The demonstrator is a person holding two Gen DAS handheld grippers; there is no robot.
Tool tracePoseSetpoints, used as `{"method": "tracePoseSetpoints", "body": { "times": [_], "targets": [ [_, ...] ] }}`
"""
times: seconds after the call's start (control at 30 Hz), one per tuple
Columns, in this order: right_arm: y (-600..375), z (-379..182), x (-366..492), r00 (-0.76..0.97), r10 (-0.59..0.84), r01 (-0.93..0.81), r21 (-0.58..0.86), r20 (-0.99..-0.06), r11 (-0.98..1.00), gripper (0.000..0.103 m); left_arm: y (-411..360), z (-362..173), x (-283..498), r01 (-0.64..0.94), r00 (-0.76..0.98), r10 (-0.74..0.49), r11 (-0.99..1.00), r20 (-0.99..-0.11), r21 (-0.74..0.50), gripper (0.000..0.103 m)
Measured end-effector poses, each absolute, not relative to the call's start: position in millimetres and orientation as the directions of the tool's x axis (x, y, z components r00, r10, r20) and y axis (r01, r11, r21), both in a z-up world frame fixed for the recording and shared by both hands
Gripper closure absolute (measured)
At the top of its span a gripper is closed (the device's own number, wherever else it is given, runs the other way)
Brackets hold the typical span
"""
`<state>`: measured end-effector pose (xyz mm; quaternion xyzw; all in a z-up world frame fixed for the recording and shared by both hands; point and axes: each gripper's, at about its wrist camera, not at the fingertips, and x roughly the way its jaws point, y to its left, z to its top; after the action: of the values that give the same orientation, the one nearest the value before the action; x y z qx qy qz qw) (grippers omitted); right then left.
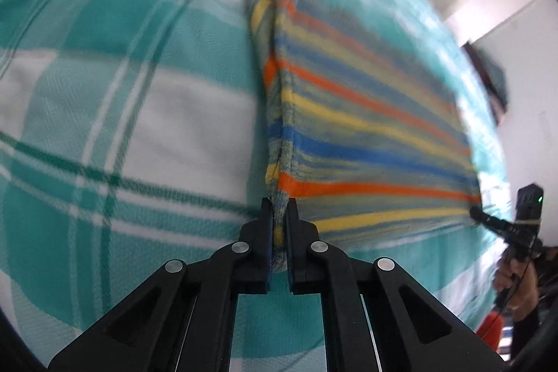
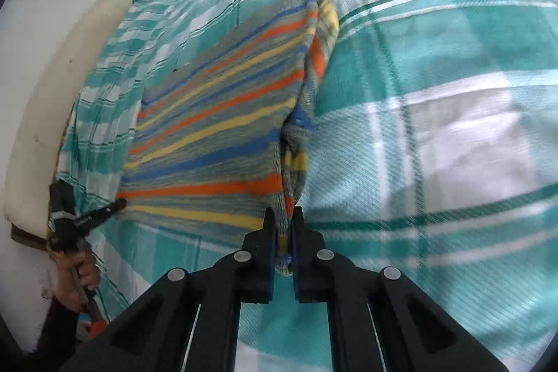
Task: Fold small clothes
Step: 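Lift the hem and fold it over onto the collar with both grippers, then open both grippers to release the folded hem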
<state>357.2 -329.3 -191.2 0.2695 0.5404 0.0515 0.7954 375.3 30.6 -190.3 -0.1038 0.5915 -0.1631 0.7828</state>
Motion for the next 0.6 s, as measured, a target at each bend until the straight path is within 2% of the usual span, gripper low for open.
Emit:
{"method": "tracePoseSetpoints", "body": {
  "times": [0.1,0.13,0.17,0.2,0.23,0.27,0.4,0.6],
  "targets": [
    [-331,-207,360,0.411,0.376,0.230,0.494,-0.830,0.839,0.096,19,-188,373,0.156,0.273,-0.318,0.946,-0.908,-0.284,0.092],
    [-328,-201,361,0.425,0.360,0.206,0.476,-0.830,0.855,0.091,17,-184,373,0.146,0.284,-0.306,0.950,-0.909,-0.274,0.076],
    [-325,-195,358,0.433,0.346,0.196,0.462,-0.832,0.865,0.076,17,-178,369,0.136,0.293,-0.295,0.954,-0.909,-0.266,0.055],
    [-324,-189,354,0.443,0.326,0.195,0.444,-0.835,0.875,0.063,18,-170,362,0.131,0.314,-0.284,0.958,-0.906,-0.255,0.044],
    [-324,-178,344,0.468,0.292,0.194,0.420,-0.834,0.887,0.042,19,-162,355,0.131,0.345,-0.266,0.963,-0.900,-0.235,0.029],
    [-326,-173,337,0.486,0.268,0.192,0.401,-0.832,0.896,0.032,20,-152,347,0.135,0.381,-0.245,0.969,-0.892,-0.208,0.025],
    [-322,-149,294,0.531,0.168,0.193,0.312,-0.830,0.930,0.032,26,-127,323,0.130,0.455,-0.178,0.983,-0.872,-0.133,0.023],
    [-330,-148,231,0.519,0.151,0.208,0.296,-0.841,0.932,0.032,17,-107,307,0.144,0.508,-0.109,0.989,-0.855,-0.040,0.023]
  ]
}}
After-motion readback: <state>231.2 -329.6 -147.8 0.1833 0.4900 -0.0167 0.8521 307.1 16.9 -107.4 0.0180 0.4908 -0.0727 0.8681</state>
